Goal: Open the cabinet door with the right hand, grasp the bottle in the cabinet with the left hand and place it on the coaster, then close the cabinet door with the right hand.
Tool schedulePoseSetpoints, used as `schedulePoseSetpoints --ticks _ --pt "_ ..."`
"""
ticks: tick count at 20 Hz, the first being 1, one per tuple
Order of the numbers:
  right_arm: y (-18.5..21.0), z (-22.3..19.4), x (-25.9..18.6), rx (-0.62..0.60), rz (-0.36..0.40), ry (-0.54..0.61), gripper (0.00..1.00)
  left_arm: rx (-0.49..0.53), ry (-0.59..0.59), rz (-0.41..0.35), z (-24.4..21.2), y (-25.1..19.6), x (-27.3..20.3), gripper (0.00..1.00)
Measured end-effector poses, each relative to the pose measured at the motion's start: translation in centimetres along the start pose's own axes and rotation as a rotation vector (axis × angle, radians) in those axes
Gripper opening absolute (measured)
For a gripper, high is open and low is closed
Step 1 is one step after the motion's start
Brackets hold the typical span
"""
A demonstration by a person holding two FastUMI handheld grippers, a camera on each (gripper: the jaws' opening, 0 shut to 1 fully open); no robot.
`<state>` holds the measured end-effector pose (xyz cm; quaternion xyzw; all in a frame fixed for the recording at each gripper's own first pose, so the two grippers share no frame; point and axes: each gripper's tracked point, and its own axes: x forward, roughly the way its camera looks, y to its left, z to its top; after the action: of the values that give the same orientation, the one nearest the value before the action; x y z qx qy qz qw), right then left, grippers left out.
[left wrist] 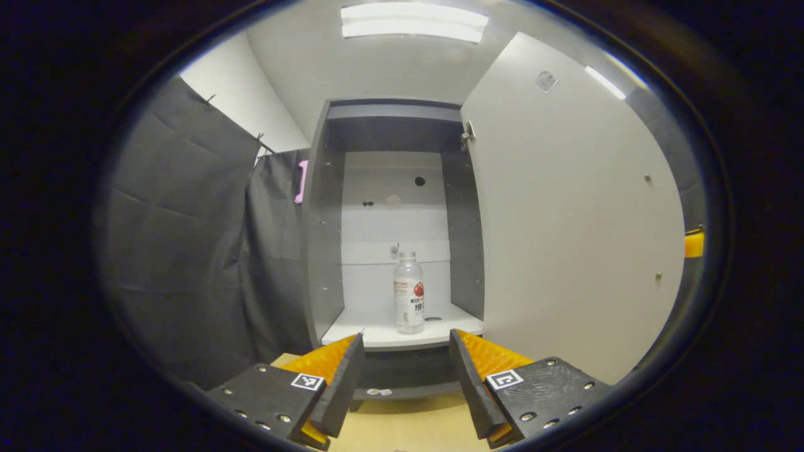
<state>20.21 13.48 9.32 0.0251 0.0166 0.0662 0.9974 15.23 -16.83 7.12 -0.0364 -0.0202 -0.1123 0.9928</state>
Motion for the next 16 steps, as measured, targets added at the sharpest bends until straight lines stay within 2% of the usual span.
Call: schedulePoseSetpoints --ticks 1,2,6,12,13,14,16 --pt "-0.5 -0.3 0.0 0.001 -0.026 0.007 0.95 -0.005 0.000 -0.011 -0.1 0.1 1.2 0.82" --pt "-1.0 -0.6 -0.1 0.001 -0.053 0.015 0.95 -0.011 0.000 -0.024 0.0 0.1 2.4 0.78" --pt "-2.1 -1.6 -0.5 0.004 -0.137 0.044 0.95 -0.042 0.005 -0.067 -0.1 0.3 6.9 0.78" --pt "-3.2 -2.7 -0.6 0.027 -0.246 0.069 0.95 -0.033 0.022 -0.121 -1.9 0.3 13.5 0.78" --pt "-3.3 -2.9 -0.6 0.030 -0.261 0.073 0.95 -0.033 0.025 -0.128 -2.3 0.4 14.6 0.82" --pt "-3.4 -3.1 -0.7 0.033 -0.276 0.076 0.95 -0.035 0.028 -0.134 -2.6 0.4 15.7 0.78" --pt "-3.6 -3.5 -0.9 0.038 -0.304 0.087 0.95 -0.033 0.040 -0.143 -3.4 0.4 17.6 0.78"
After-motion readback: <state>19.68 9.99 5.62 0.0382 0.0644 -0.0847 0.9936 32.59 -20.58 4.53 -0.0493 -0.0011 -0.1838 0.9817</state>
